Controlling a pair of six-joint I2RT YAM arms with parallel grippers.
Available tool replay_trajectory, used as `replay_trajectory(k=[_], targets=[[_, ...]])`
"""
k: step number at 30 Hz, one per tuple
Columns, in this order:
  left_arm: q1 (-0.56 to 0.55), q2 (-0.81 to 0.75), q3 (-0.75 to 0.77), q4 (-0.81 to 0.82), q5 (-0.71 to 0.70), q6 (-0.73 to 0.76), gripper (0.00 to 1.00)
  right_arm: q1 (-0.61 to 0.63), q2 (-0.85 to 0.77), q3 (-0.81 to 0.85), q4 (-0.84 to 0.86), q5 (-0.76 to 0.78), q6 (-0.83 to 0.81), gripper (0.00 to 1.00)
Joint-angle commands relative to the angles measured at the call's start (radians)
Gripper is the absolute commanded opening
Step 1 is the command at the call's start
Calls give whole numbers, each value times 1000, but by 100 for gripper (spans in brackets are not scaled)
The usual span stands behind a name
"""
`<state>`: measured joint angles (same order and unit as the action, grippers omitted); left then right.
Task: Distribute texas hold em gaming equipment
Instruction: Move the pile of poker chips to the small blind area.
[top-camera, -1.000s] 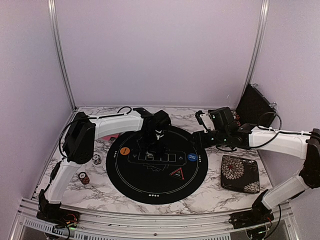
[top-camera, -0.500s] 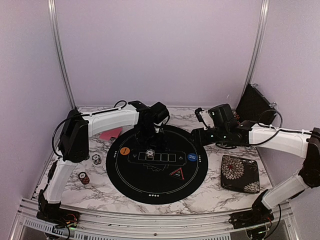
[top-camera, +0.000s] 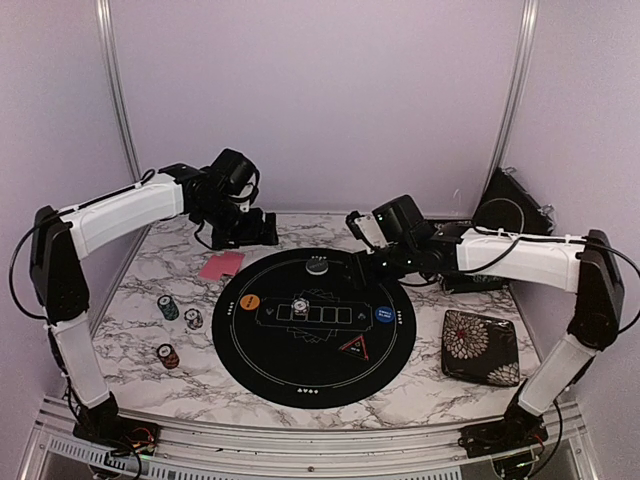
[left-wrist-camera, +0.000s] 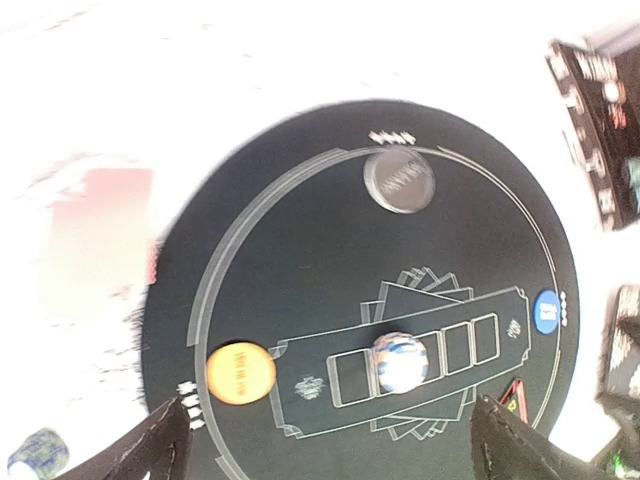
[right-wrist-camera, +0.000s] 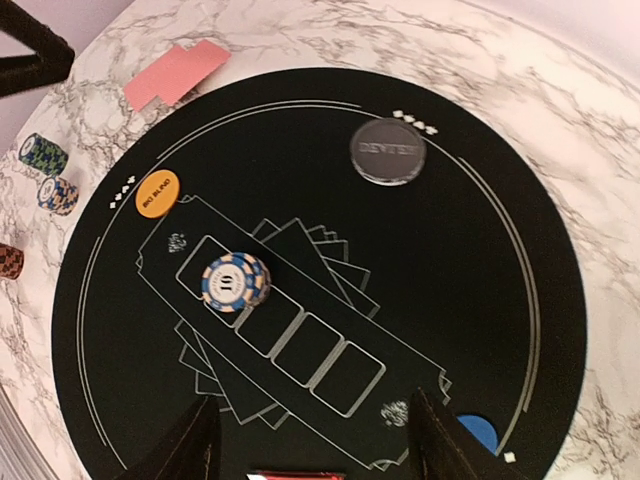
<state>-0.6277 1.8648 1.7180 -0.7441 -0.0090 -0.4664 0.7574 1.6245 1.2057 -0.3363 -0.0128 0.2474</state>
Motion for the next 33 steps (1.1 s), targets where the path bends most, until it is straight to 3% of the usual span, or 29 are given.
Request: replay_trajectory(k=[1, 9, 17, 33], targets=[[50, -158, -148, 85, 4, -9, 99, 63, 127, 137, -78, 8, -26, 61], [106, -305, -323, 146, 79, 3, 99, 143, 384, 427, -226, 62, -19, 62], [131, -347, -391, 190, 145, 18, 99, 158, 556, 612, -330, 77, 8, 64], [161, -362, -428, 229, 212, 38, 99, 169, 697, 749, -414, 109, 26, 66]])
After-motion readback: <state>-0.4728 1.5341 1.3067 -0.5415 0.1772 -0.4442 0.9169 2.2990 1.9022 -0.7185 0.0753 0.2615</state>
